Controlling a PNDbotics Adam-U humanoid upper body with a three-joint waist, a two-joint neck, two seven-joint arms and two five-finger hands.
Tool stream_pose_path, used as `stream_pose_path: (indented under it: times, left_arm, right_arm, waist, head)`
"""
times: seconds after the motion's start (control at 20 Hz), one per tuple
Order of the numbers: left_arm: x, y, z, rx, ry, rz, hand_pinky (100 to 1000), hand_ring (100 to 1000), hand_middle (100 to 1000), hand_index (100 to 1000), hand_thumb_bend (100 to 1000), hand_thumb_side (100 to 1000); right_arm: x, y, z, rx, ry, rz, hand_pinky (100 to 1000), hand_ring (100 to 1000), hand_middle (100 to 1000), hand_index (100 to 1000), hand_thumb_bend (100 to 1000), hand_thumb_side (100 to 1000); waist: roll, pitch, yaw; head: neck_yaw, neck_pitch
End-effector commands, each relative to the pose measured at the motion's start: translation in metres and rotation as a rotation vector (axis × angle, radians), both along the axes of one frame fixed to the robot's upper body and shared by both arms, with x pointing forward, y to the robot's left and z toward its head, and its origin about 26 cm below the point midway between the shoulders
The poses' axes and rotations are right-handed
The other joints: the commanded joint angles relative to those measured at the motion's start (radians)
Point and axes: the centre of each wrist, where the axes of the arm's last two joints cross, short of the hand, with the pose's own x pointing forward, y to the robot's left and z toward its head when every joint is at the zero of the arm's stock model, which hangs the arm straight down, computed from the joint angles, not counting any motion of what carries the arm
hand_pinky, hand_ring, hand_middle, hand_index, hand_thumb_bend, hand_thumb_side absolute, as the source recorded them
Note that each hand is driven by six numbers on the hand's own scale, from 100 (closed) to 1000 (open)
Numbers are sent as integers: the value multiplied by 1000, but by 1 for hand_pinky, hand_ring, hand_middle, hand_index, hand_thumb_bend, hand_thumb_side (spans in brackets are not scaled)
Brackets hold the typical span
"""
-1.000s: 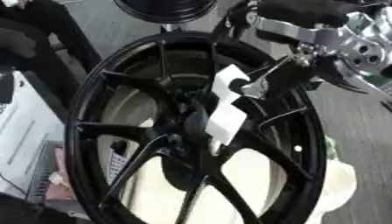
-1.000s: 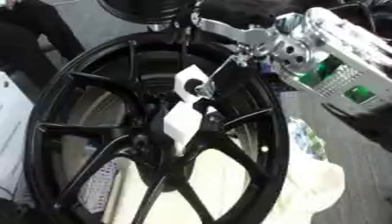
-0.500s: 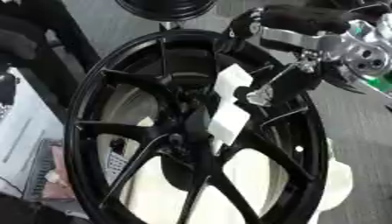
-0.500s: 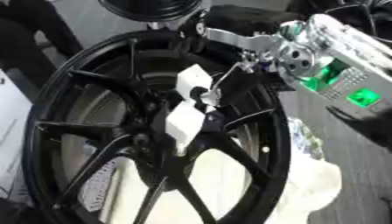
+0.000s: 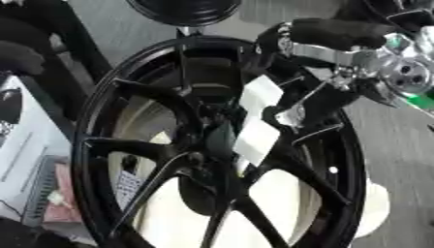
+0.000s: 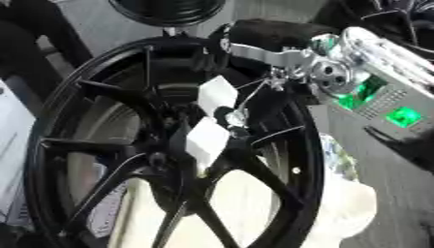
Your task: Pull the pin out of the wheel hub.
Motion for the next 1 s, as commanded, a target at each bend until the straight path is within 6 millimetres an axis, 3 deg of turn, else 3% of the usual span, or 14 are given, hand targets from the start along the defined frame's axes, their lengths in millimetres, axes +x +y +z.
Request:
stream_pose_path:
  times: [0.05, 1.0]
  left_arm:
    - [-2, 0, 7, 16, -23, 1, 902, 795, 639, 818, 100, 423]
    - [-2, 0, 2, 29, -17, 22, 907, 795, 638, 818, 100, 421]
  right_arm:
    - [-3, -6, 10, -12, -40, -17, 853, 761, 733, 821, 361, 100]
    - [-2, -17, 6, -30, -39, -49, 853, 767, 732, 818, 351, 100]
  waist:
    - [8, -13, 3]
    - [-13, 7, 18]
  head:
    - [-5, -20]
    - [-18, -37]
